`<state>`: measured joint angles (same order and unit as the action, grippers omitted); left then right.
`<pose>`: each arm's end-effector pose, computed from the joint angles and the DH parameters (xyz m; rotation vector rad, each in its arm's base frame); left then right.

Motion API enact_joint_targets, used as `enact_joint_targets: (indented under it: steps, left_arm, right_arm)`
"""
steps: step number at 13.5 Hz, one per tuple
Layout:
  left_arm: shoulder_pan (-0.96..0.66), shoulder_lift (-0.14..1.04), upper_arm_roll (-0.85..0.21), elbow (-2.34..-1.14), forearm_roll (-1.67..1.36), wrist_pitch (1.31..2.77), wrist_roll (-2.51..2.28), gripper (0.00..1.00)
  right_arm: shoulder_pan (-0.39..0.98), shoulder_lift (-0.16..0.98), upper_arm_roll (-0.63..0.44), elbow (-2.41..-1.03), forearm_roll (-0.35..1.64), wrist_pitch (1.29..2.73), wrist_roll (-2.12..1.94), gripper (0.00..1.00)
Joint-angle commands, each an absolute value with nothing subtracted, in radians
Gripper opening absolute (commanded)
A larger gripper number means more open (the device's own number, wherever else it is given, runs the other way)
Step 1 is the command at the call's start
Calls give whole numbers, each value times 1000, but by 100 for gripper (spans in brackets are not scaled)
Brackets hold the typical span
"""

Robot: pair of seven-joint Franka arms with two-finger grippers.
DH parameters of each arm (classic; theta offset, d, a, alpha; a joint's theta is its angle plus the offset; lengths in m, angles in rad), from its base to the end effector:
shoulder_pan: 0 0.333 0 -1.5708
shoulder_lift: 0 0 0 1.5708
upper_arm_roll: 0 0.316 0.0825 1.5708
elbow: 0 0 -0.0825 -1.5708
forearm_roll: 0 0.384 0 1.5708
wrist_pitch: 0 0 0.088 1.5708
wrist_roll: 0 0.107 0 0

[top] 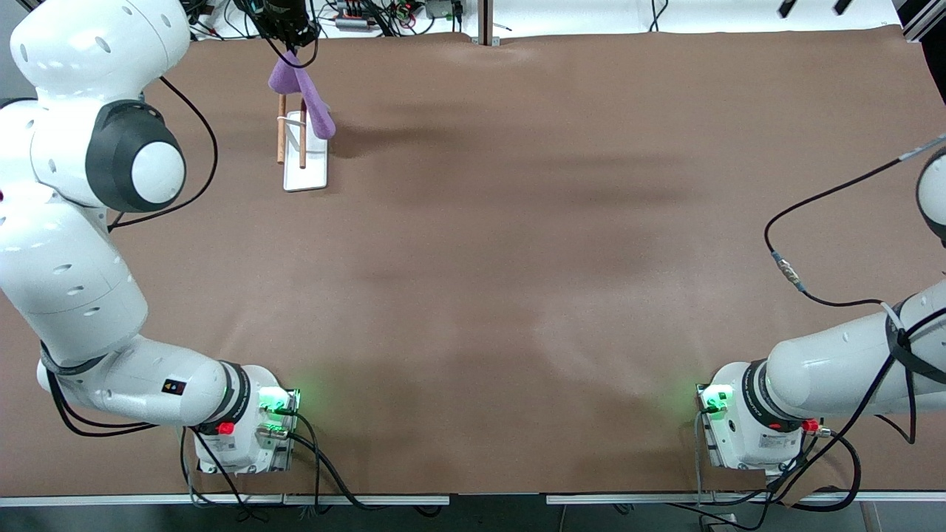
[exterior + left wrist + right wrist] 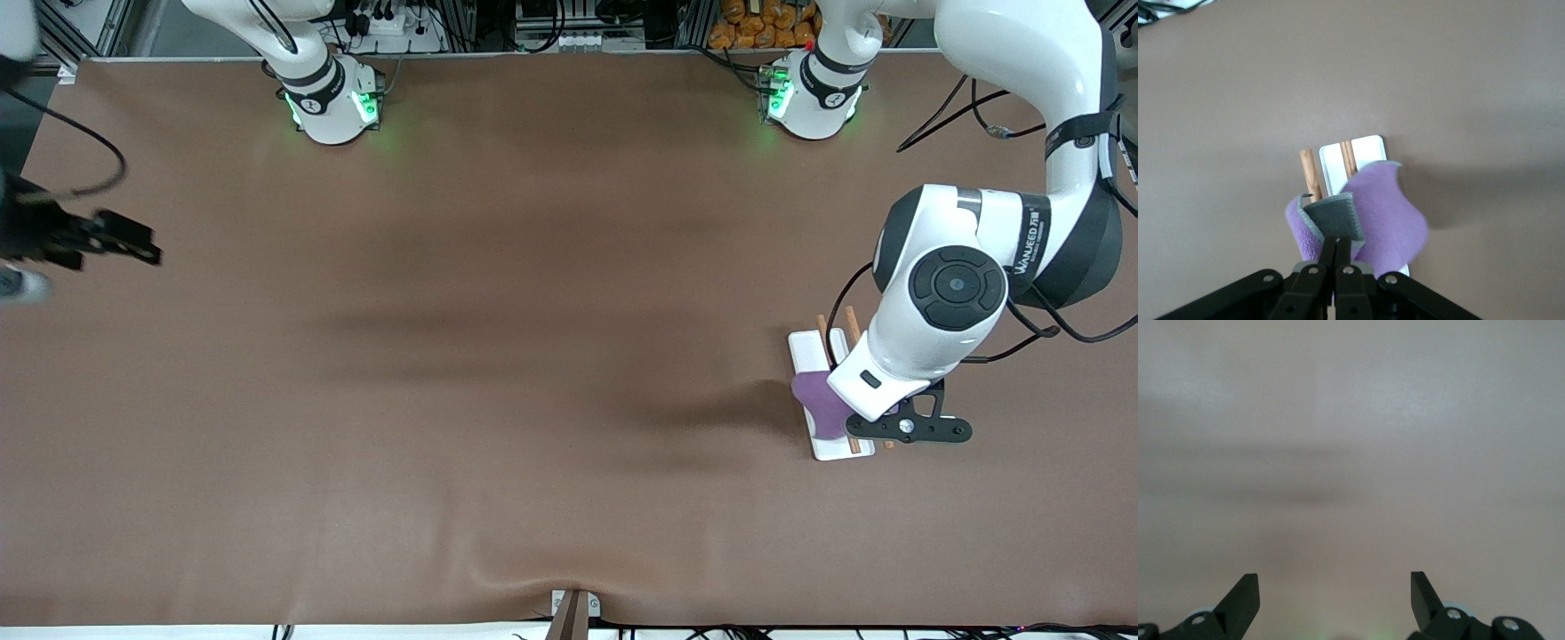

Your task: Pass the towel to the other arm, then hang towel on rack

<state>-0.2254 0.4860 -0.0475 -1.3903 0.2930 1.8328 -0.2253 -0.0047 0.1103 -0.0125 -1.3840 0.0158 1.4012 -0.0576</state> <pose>0.6778 -0.1594 0.4294 -2.8743 0.1799 -0.0328 0.5710 -0.0075 0.6349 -3.1198 -0.0661 0.1444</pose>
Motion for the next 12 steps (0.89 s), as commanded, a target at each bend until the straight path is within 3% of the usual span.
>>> enact_joint_targets:
  steps: [1, 7, 12]
  left_arm:
    - [-183, 448, -63, -1451, 299, 1825, -158, 0]
    - [-152, 448, -63, -1466, 291, 1824, -115, 0]
    - [-71, 431, -63, -1535, 200, 1821, -114, 0]
  right_arm:
    - [8, 6, -23, -1456, -6, 1407, -57, 100]
    - [-17, -60, -17, -1462, 0, 1292, -40, 100]
    - [-28, -49, -25, -1502, -6, 1400, -41, 100]
